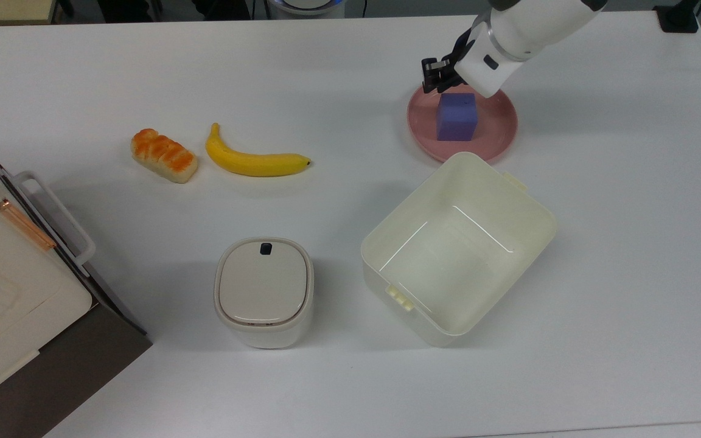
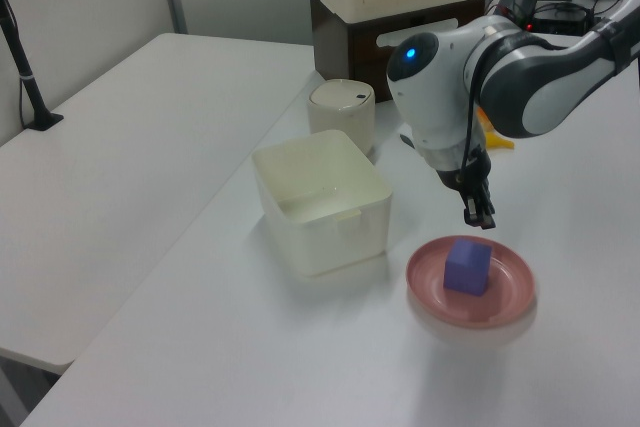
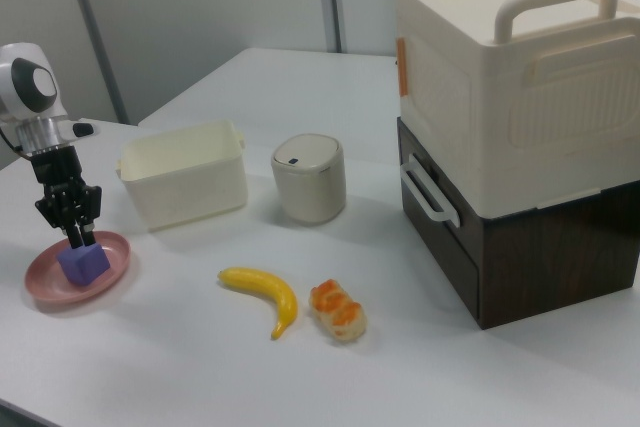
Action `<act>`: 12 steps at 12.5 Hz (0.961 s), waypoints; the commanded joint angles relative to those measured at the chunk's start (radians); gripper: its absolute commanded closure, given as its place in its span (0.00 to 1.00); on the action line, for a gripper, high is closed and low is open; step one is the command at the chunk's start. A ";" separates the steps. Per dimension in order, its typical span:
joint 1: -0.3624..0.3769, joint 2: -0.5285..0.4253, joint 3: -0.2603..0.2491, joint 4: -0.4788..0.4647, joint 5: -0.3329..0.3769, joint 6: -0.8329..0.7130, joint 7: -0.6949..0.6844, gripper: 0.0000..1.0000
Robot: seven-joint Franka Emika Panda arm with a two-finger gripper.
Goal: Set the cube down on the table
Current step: 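Close the gripper on the purple cube and lift it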
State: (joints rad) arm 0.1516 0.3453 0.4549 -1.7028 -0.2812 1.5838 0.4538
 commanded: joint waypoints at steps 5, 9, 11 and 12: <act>0.078 0.044 -0.002 0.015 -0.047 0.160 0.304 0.00; 0.077 0.096 -0.002 0.006 -0.118 0.202 0.365 0.00; 0.080 0.106 -0.002 -0.026 -0.138 0.196 0.370 0.00; 0.079 0.103 -0.002 -0.031 -0.139 0.188 0.387 0.00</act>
State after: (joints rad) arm 0.2238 0.4553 0.4559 -1.7090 -0.3985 1.7727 0.7969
